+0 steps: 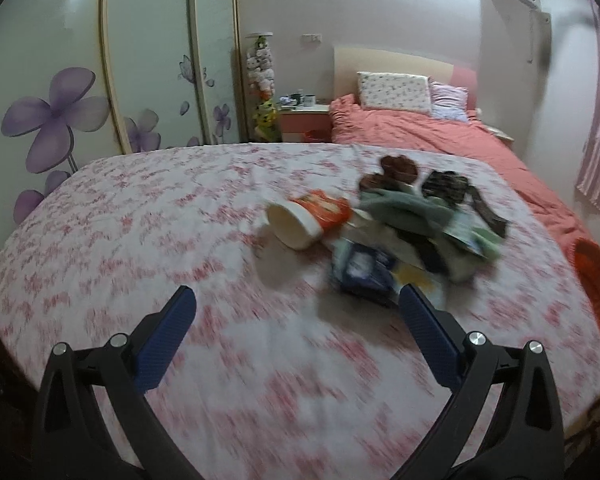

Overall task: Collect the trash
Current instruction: 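Reach the left tool to the white-and-orange paper cup and grasp it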

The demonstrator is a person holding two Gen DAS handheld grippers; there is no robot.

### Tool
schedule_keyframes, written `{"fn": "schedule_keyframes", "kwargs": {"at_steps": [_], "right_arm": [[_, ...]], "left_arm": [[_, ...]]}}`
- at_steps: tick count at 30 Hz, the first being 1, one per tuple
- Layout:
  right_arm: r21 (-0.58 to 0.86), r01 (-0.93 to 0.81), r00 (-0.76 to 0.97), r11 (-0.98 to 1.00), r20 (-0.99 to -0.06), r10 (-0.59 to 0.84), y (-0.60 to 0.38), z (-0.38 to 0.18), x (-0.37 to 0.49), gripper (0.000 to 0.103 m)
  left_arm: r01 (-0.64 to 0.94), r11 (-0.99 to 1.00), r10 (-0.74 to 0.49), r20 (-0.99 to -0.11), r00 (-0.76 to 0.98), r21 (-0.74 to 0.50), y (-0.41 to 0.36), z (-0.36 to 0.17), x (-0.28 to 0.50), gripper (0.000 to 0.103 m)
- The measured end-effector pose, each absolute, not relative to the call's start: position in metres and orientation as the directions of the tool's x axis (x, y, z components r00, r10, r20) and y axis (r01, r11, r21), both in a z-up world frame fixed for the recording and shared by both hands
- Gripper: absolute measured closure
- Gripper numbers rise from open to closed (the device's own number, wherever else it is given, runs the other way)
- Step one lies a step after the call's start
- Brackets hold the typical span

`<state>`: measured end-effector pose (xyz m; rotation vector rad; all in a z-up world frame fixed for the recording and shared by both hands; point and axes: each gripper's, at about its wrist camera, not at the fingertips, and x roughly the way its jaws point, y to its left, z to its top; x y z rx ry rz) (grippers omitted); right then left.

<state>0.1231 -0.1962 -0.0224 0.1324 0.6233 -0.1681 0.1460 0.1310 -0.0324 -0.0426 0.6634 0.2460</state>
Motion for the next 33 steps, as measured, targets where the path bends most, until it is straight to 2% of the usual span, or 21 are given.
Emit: {"fn": "schedule_keyframes", "kwargs": {"at_steps": [2,7,12,15,20,23,26,28,33], "right_arm": [[0.060,0.150,0.793,0.987,-0.604,-0.084,-0.187,-0.026,0.148,0.005],[0.102,0.087,0.733,0.991,-0.680,0.006,-0.178,-0.044,0.208,0.021],[0.150,0.039,0.696,0.988,-0.714,0.080,-0.172,-0.058,0.256,0.036],[0.162,0.016,0.681,0.987,-0.724,0.108,-0.165,-0.061,0.280,0.041],[0.132,-0.003,0.666,0.991,-0.739,0.100,-0.154,-0.070,0.312,0.042],[0.132,0.002,0.637,0.991,-0.765,0.100,-0.153,-0.081,0.330,0.047],[0.152,0.002,0.602,0.988,-0.789,0.120,-0.153,-0.091,0.342,0.056],[0.135,0.000,0.610,0.991,-0.785,0.107,-0.151,-0.092,0.342,0.058],[0.087,-0.018,0.623,0.996,-0.778,0.080,-0.140,-0.094,0.346,0.059]], "left_arm": [[-0.240,0.970,0.215,-0.623,0.752,0.045,0.140,-0.037,0.160,0.005],[-0.236,0.972,0.186,-0.655,0.733,0.012,0.160,-0.051,0.193,0.016],[-0.216,0.976,0.154,-0.670,0.727,-0.010,0.165,-0.060,0.218,0.020],[-0.198,0.980,0.131,-0.677,0.724,-0.023,0.166,-0.063,0.231,0.024],[-0.179,0.983,0.115,-0.671,0.732,-0.027,0.164,-0.066,0.246,0.027],[-0.171,0.984,0.094,-0.682,0.726,-0.047,0.166,-0.069,0.256,0.035],[-0.156,0.985,0.064,-0.690,0.721,-0.073,0.166,-0.073,0.266,0.045],[-0.145,0.985,0.044,-0.692,0.720,-0.089,0.167,-0.075,0.271,0.054],[-0.133,0.982,0.004,-0.696,0.719,-0.133,0.168,-0.080,0.279,0.068]]}}
